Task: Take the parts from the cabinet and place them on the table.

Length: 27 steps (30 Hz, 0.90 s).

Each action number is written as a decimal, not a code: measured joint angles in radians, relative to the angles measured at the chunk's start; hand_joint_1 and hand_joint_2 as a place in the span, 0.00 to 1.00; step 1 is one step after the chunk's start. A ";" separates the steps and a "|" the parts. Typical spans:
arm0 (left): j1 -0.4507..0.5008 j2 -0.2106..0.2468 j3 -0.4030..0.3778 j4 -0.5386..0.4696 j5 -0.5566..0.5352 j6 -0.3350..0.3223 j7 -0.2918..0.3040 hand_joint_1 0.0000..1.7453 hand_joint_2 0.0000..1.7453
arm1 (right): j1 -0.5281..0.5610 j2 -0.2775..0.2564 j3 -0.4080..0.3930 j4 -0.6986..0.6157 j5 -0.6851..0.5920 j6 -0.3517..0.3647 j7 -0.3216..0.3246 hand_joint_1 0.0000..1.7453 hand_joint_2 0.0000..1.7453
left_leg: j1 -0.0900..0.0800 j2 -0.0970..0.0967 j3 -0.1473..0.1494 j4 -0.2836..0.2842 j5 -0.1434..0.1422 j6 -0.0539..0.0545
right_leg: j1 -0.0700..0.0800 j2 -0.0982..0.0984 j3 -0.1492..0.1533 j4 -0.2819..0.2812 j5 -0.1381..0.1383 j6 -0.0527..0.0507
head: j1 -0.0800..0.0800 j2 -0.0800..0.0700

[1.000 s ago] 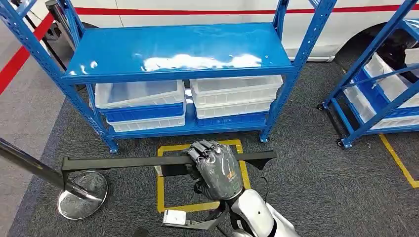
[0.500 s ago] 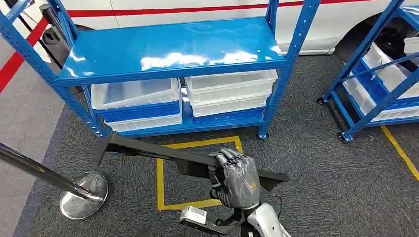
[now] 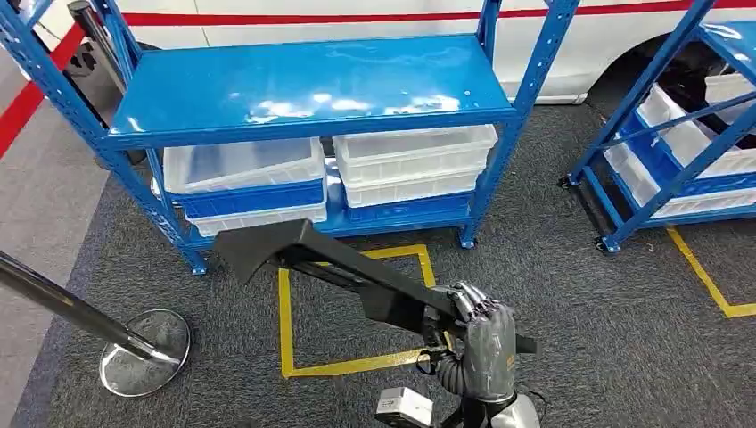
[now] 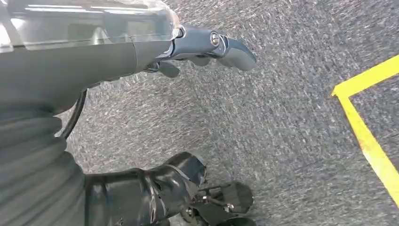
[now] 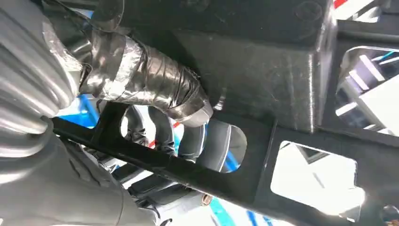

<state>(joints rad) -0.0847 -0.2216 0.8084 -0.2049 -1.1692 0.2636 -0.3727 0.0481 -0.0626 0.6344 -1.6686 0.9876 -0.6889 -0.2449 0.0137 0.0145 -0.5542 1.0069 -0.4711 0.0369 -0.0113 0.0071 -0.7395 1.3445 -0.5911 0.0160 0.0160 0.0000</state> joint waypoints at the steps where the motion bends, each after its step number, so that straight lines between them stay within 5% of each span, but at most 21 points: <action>1: 0.000 0.000 0.000 0.000 0.000 0.000 0.000 0.00 1.00 | 0.006 0.000 -0.006 -0.003 0.000 0.000 -0.001 1.00 1.00 | 0.000 0.003 -0.003 0.005 0.000 0.000 | -0.002 -0.002 0.035 -0.054 0.032 0.000 | 0.000 0.000; 3: -0.001 0.000 0.001 0.000 0.000 0.001 0.000 0.00 1.00 | 0.012 0.005 -0.017 -0.011 -0.007 0.000 -0.018 1.00 1.00 | 0.000 0.006 -0.006 0.014 -0.003 -0.005 | -0.003 -0.014 0.141 -0.229 0.104 -0.005 | 0.000 0.000; 4: -0.001 0.000 0.001 0.000 0.000 0.002 0.000 0.00 1.00 | 0.015 0.011 -0.027 -0.014 -0.017 0.000 -0.037 1.00 1.00 | -0.002 0.008 -0.008 0.017 -0.005 -0.011 | 0.000 -0.028 0.171 -0.284 0.087 -0.011 | 0.000 0.000; 8: 0.000 0.000 0.002 0.000 0.005 0.005 -0.005 0.00 1.00 | 0.051 0.044 -0.075 -0.038 -0.050 -0.004 -0.111 1.00 1.00 | -0.008 0.018 -0.009 0.014 0.003 -0.034 | 0.008 -0.012 0.158 -0.288 0.103 -0.028 | -0.001 0.000; 10: 0.000 0.000 0.003 0.000 0.008 0.006 -0.008 0.00 1.00 | 0.069 0.066 -0.101 -0.051 -0.071 -0.005 -0.142 1.00 1.00 | -0.004 0.007 -0.019 0.035 -0.025 -0.046 | -0.002 -0.007 0.160 -0.304 0.116 -0.047 | -0.001 0.000; 13: 0.003 0.000 0.006 0.000 0.009 0.006 -0.009 0.00 1.00 | 0.092 0.095 -0.124 -0.069 -0.132 -0.007 -0.192 1.00 1.00 | -0.002 -0.005 -0.103 0.240 -0.146 -0.056 | 0.000 0.004 0.147 -0.303 0.123 -0.058 | -0.002 0.000; 14: 0.005 0.000 0.007 0.000 0.009 0.006 -0.009 0.00 1.00 | 0.104 0.104 -0.132 -0.074 -0.155 -0.007 -0.213 1.00 1.00 | -0.002 -0.005 -0.131 0.308 -0.168 -0.057 | 0.001 0.010 0.143 -0.301 0.125 -0.058 | -0.002 0.000; 15: 0.008 0.000 0.008 0.000 0.009 0.007 -0.009 0.00 1.00 | 0.114 0.111 -0.141 -0.078 -0.171 -0.007 -0.232 1.00 1.00 | -0.002 -0.005 -0.131 0.316 -0.159 -0.057 | 0.001 0.016 0.141 -0.300 0.126 -0.058 | -0.002 0.000; 16: 0.010 0.000 0.008 0.000 0.009 0.007 -0.009 0.00 1.00 | 0.123 0.120 -0.150 -0.083 -0.188 -0.007 -0.251 1.00 1.00 | -0.002 -0.006 -0.108 0.278 -0.130 -0.055 | 0.001 0.024 0.140 -0.297 0.126 -0.057 | -0.002 0.000; 18: 0.010 0.000 0.010 0.000 0.011 0.009 -0.009 0.00 1.00 | 0.135 0.136 -0.165 -0.097 -0.224 -0.007 -0.284 1.00 1.00 | -0.002 -0.019 -0.019 0.116 -0.049 -0.044 | 0.003 0.042 0.140 -0.293 0.127 -0.055 | -0.002 0.000; 19: 0.010 0.001 0.012 0.000 0.011 0.010 -0.009 0.00 1.00 | 0.139 0.145 -0.172 -0.104 -0.240 -0.007 -0.300 1.00 1.00 | -0.003 -0.065 0.022 0.029 -0.027 -0.033 | 0.000 0.048 0.138 -0.292 0.128 -0.053 | -0.002 0.000; 20: 0.011 0.005 0.018 0.000 0.011 0.010 -0.009 0.00 1.00 | 0.144 0.151 -0.178 -0.111 -0.258 -0.008 -0.314 1.00 1.00 | -0.002 -0.086 0.032 0.007 -0.037 -0.028 | 0.007 0.054 0.134 -0.288 0.131 -0.047 | -0.001 0.000; 23: 0.010 0.005 0.026 0.000 0.011 0.015 -0.011 0.00 1.00 | 0.168 0.176 -0.201 -0.137 -0.308 -0.008 -0.369 1.00 1.00 | -0.008 -0.064 0.031 0.003 -0.030 -0.025 | -0.004 0.078 0.126 -0.297 0.145 -0.025 | -0.002 0.000; 24: 0.011 0.005 0.026 0.000 0.011 0.017 -0.011 0.00 1.00 | 0.174 0.182 -0.207 -0.147 -0.313 -0.008 -0.376 1.00 1.00 | -0.002 -0.053 0.035 -0.013 -0.019 -0.020 | 0.003 0.089 0.125 -0.301 0.150 -0.017 | -0.002 0.000; 25: 0.011 0.005 0.027 0.000 0.012 0.020 -0.011 0.00 1.00 | 0.182 0.184 -0.215 -0.153 -0.317 -0.009 -0.385 1.00 1.00 | 0.004 -0.036 0.040 -0.025 -0.010 -0.018 | 0.002 0.062 0.121 -0.286 0.136 -0.016 | -0.002 0.000; 27: 0.010 0.003 0.027 0.000 0.011 0.021 -0.013 0.00 1.00 | 0.184 0.194 -0.228 -0.164 -0.328 -0.009 -0.402 1.00 1.00 | 0.004 -0.019 0.037 -0.030 -0.005 -0.009 | 0.005 0.014 0.073 -0.180 0.058 -0.010 | 0.003 0.000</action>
<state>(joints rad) -0.0744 -0.2182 0.8354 -0.2049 -1.1582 0.2842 -0.3861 0.2322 0.1312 0.4063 -1.8330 0.6596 -0.6977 -0.6473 0.0179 -0.0043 -0.5173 0.9768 -0.4759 0.0280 -0.0067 0.0214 -0.6666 1.1642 -0.5329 0.0060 0.0191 0.0000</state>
